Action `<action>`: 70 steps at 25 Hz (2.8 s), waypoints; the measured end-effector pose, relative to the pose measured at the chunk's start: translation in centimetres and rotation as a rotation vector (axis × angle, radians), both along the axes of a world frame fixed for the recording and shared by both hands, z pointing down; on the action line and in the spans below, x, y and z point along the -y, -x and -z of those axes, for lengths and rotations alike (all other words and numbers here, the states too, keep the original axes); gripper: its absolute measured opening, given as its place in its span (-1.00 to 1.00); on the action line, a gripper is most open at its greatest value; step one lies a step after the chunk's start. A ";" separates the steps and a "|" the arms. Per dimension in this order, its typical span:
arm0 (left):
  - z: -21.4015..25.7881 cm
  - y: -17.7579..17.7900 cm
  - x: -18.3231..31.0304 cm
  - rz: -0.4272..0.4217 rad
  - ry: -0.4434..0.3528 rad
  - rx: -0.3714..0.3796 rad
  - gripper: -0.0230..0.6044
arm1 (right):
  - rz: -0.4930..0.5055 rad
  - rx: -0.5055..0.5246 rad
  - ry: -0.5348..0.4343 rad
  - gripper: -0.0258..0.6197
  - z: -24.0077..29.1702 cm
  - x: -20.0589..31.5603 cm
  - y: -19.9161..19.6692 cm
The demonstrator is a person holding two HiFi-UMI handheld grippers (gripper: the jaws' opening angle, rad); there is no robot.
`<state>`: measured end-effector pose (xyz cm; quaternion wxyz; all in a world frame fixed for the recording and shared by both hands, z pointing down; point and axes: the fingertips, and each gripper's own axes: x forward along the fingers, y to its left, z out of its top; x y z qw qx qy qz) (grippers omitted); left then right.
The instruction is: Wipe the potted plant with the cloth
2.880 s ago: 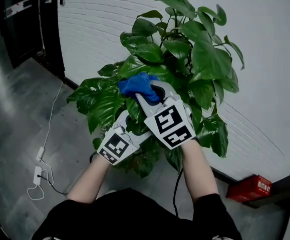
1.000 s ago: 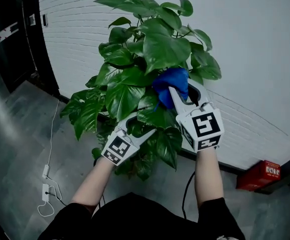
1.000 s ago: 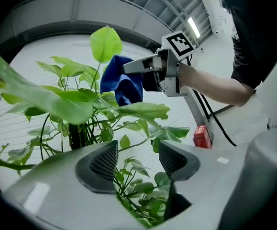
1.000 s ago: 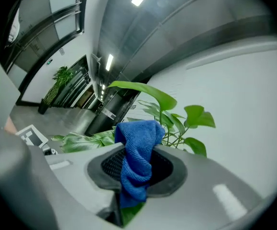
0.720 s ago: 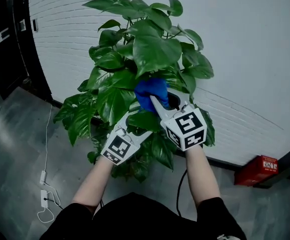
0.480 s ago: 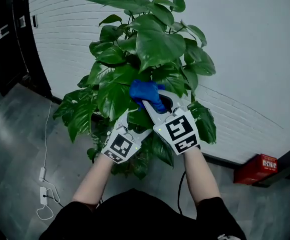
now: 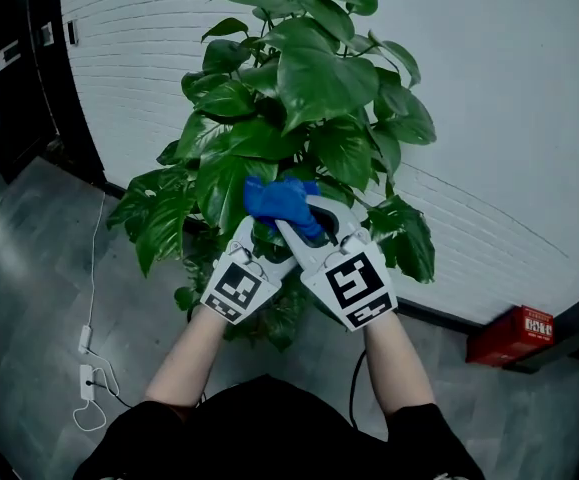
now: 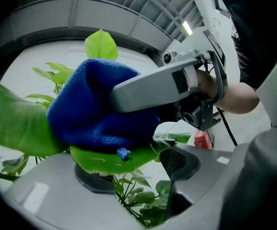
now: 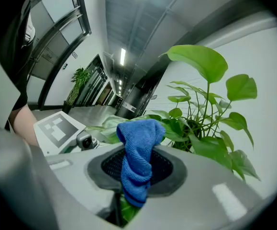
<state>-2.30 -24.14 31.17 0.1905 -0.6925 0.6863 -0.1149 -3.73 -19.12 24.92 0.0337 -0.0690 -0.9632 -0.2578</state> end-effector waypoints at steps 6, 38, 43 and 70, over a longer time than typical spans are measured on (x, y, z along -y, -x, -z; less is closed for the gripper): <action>-0.8 0.1 -0.1 0.024 -0.003 -0.019 -0.03 | 0.023 -0.015 0.088 -0.64 -0.7 -0.1 -1.1; -1.3 -3.2 5.7 -0.054 0.019 0.032 -0.02 | -0.086 0.371 0.275 -0.64 9.1 11.8 -3.5; -0.1 -3.6 5.4 -0.075 -0.013 0.053 -0.02 | -0.097 0.277 0.205 -0.64 4.1 10.4 -2.0; -2.9 -5.8 2.9 -0.079 0.036 -0.037 0.00 | -0.056 0.172 0.584 -0.64 -4.3 10.6 -7.0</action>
